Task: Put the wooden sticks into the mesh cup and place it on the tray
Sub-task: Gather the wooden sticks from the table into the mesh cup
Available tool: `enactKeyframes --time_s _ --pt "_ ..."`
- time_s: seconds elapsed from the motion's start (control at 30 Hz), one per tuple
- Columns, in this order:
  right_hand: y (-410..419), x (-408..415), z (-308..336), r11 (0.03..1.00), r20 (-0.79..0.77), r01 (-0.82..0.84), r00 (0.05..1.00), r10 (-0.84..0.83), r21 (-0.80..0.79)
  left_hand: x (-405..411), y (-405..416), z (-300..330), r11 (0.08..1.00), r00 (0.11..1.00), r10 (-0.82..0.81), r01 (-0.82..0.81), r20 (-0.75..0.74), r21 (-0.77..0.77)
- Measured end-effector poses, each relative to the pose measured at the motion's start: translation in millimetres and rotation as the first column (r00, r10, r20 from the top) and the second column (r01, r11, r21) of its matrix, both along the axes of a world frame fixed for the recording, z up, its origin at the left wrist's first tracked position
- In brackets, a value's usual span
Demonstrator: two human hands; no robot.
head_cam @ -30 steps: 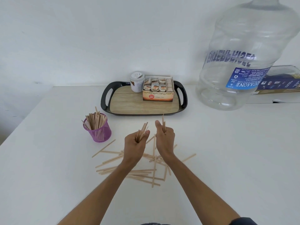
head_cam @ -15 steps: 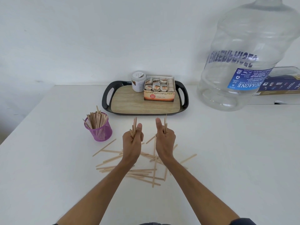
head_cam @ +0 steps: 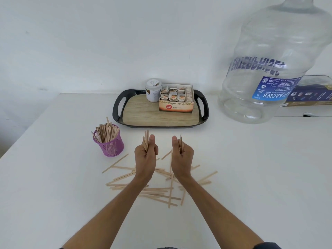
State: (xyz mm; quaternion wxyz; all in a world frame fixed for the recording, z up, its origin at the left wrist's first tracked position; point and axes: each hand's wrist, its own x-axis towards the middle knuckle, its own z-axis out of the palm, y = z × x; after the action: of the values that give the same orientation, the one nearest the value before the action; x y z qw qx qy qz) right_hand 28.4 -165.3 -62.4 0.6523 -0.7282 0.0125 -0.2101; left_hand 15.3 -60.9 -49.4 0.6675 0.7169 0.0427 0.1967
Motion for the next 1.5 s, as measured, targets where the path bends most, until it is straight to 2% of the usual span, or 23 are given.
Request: enactKeyframes --time_s 0.3,0.57,0.7,0.83,0.97,1.17,1.33,1.43,1.5 --pt "-4.7 -15.7 -39.9 0.999 -0.177 -0.043 0.983 0.04 -0.014 -18.7 -2.6 -38.3 0.997 0.992 -0.038 0.045 -0.118 0.057" --pt "-3.8 -11.3 -30.0 0.999 -0.096 -0.041 0.994 0.044 0.03 -12.1 1.9 -41.7 0.998 0.992 -0.055 0.056 -0.115 0.01" --pt "-0.9 -10.3 -31.2 0.996 -0.163 -0.072 0.983 0.078 0.045 -14.6 -2.8 -43.5 0.996 0.976 -0.091 0.089 -0.197 -0.021" --pt "-0.9 -7.7 -26.0 0.997 -0.191 -0.072 0.979 0.077 0.028 -13.3 -3.4 -37.7 0.997 0.984 -0.056 0.062 -0.168 0.034" --pt "-2.9 -9.0 -24.4 0.999 -0.159 -0.047 0.986 0.049 0.01 -12.0 -2.1 -35.4 1.0 0.991 -0.015 0.018 -0.131 0.023" --pt "-3.1 -12.1 -30.4 0.992 -0.251 -0.127 0.96 0.12 -0.014 -17.1 -2.9 -50.0 0.999 0.983 -0.008 0.015 -0.184 0.032" --pt "1.6 -5.6 -18.8 0.983 -0.254 -0.155 0.951 0.175 0.095 -9.9 6.0 -33.6 1.0 0.988 0.007 -0.011 -0.153 -0.024" --pt "10.1 2.1 -3.0 0.937 -0.226 -0.228 0.93 0.29 0.265 -2.8 20.9 -19.0 0.998 0.992 0.048 -0.051 -0.115 -0.026" --pt "19.0 9.8 7.8 0.905 -0.213 -0.297 0.905 0.368 0.303 2.4 33.9 -7.7 0.995 0.99 0.078 -0.085 -0.118 -0.051"
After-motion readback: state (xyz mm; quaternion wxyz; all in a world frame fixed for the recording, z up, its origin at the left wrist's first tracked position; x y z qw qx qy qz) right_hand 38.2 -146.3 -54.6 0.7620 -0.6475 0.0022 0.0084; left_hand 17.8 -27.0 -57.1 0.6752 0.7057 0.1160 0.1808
